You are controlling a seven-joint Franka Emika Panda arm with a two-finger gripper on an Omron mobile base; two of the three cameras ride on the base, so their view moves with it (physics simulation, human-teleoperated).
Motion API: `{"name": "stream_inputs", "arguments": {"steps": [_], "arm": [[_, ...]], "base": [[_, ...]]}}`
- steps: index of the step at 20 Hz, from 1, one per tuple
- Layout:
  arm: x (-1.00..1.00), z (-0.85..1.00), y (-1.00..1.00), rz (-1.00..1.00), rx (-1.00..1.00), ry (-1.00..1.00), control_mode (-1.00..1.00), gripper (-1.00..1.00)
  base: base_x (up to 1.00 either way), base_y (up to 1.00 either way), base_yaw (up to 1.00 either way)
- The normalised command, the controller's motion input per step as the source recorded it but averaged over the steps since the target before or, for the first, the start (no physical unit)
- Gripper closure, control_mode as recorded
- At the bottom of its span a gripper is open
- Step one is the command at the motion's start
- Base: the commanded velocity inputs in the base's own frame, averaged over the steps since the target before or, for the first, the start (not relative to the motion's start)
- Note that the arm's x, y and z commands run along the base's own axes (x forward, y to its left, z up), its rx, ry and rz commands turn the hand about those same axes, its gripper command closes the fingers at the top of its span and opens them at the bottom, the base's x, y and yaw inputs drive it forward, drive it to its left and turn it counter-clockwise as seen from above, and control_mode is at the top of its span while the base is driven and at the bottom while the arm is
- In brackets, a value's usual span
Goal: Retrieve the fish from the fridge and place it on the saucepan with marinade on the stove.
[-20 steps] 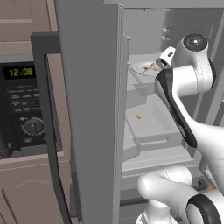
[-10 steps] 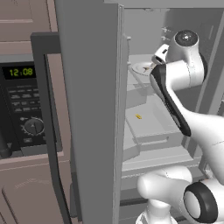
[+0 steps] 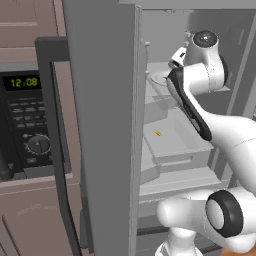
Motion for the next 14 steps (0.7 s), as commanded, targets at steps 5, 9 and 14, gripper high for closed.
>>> {"name": "stream_inputs", "arguments": {"steps": [5,9,14], "arm": [[0.36,0.00,0.00,0.05,0.00,0.00,-1.00,-1.00],[0.40,-0.04,0.00,0.04,-0.02,0.00,-1.00,-1.00],[0.23,-0.16,-0.01,0.02,-0.07,0.00,-1.00,-1.00]], "base": [[0.00,0.00,0.00],[0.00,0.00,0.00],[0.00,0.00,0.00]]}}
